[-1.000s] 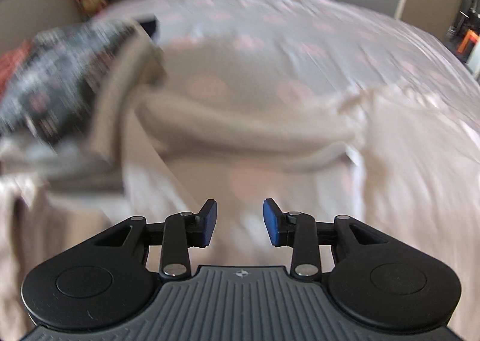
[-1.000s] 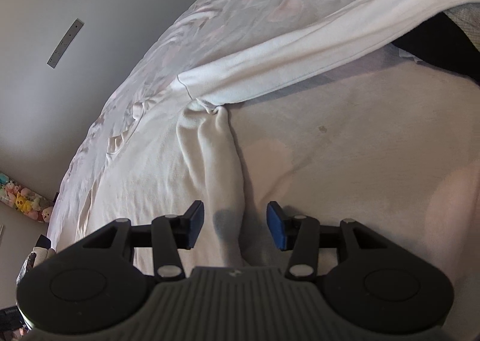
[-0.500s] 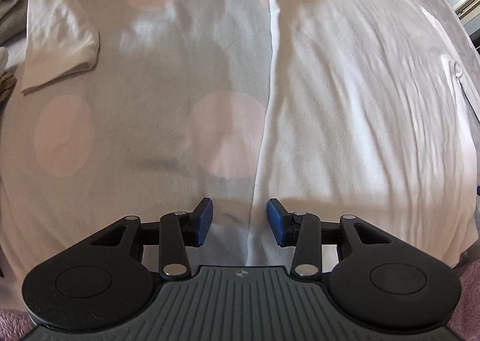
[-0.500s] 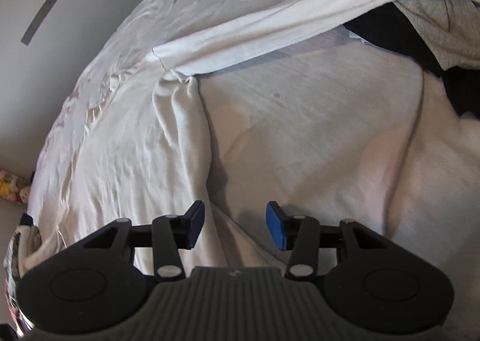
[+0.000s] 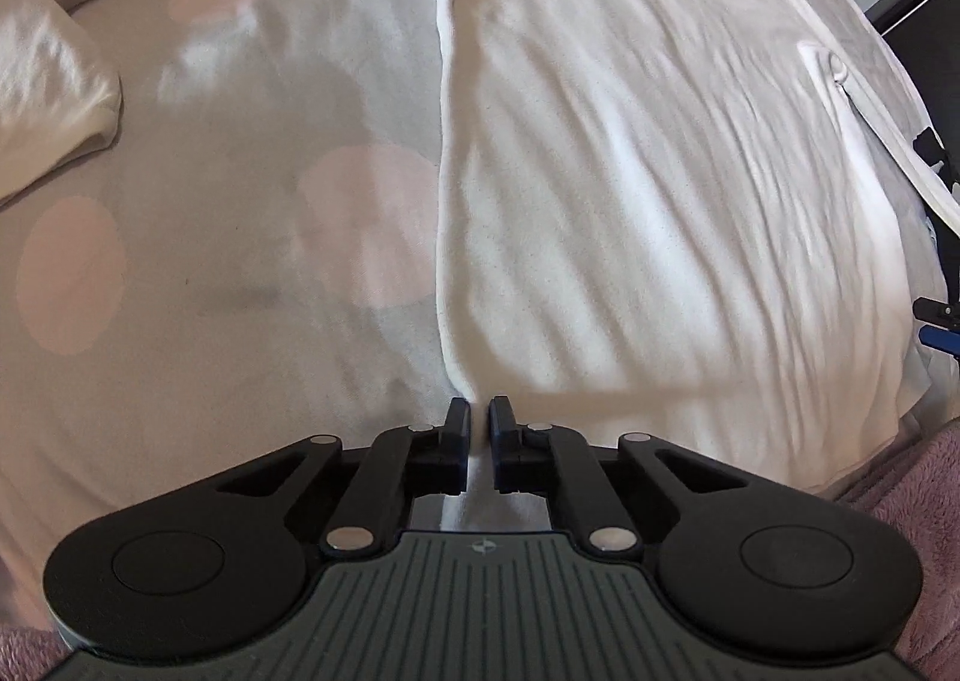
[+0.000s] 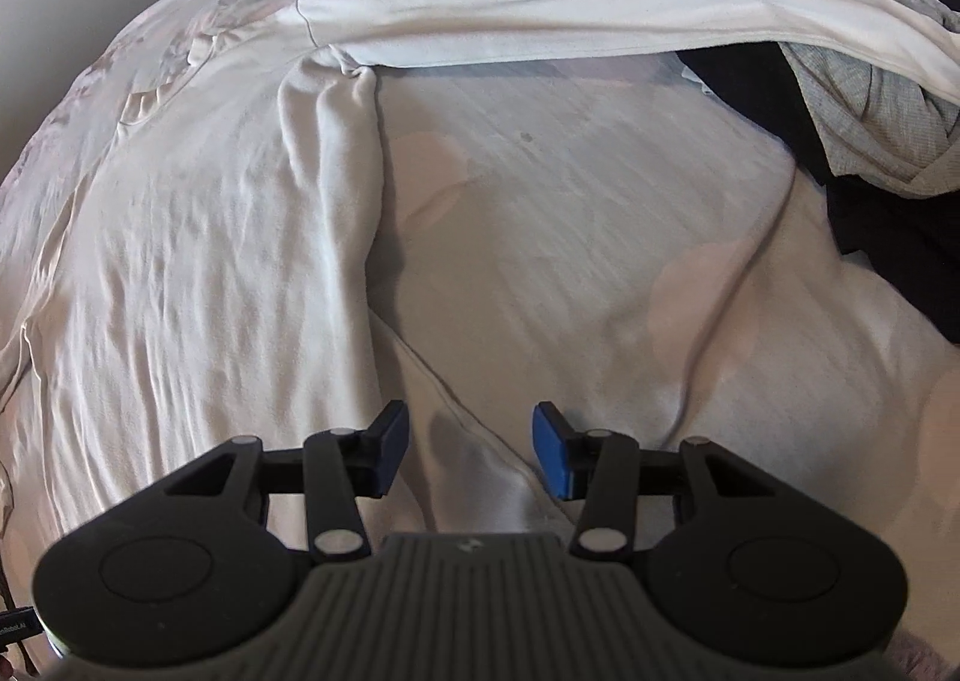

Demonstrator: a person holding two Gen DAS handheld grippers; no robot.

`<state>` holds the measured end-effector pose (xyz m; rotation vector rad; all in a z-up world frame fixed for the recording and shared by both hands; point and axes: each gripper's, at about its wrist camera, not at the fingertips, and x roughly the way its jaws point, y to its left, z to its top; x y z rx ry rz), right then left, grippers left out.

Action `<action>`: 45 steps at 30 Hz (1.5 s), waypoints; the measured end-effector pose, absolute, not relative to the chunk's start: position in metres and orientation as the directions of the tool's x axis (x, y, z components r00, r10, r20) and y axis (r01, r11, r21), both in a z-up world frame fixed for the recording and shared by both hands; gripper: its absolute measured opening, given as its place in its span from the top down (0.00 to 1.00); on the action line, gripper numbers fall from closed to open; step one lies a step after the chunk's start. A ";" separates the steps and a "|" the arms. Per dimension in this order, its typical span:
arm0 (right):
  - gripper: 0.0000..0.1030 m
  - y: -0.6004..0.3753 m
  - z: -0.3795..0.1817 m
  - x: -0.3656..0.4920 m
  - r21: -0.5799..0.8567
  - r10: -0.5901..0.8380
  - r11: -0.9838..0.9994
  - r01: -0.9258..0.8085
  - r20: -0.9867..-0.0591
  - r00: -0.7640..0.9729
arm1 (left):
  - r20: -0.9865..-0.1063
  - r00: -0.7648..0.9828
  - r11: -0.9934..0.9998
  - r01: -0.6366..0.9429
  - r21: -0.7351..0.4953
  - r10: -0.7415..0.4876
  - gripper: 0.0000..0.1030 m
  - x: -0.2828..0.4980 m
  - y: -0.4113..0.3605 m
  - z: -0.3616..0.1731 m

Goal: Fold clothes

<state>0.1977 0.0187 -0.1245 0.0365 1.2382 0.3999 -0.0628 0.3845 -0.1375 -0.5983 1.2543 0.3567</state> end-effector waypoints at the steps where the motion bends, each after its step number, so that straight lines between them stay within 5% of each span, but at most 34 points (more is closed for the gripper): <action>1: 0.53 0.020 -0.125 0.197 0.226 0.303 0.928 -0.295 -0.921 0.246 | -0.956 0.283 0.793 -0.564 -0.228 -0.074 0.95 -0.063 0.385 -0.139; 8: 0.64 0.028 -0.128 0.194 0.121 0.200 0.897 -0.425 -0.969 0.148 | -0.958 0.274 0.791 -0.566 -0.232 -0.084 0.95 -0.064 0.385 -0.145; 16: 0.69 0.026 -0.143 0.208 0.133 0.183 0.915 -0.380 -0.978 0.098 | -0.957 0.270 0.779 -0.576 -0.248 -0.104 0.95 -0.060 0.393 -0.149; 20: 0.93 0.029 -0.142 0.204 0.132 0.186 0.900 -0.416 -0.978 0.092 | -0.956 0.279 0.785 -0.570 -0.243 -0.093 0.95 -0.062 0.390 -0.146; 34: 0.93 -0.018 -0.037 0.170 0.087 0.264 0.834 -0.545 -0.931 0.254 | -0.926 0.373 0.782 -0.559 -0.276 -0.060 0.97 -0.081 0.387 -0.095; 45: 0.93 0.003 -0.097 0.184 0.020 0.145 0.839 -0.544 -0.972 0.187 | -0.972 0.232 0.796 -0.581 -0.168 -0.036 0.97 -0.071 0.385 -0.119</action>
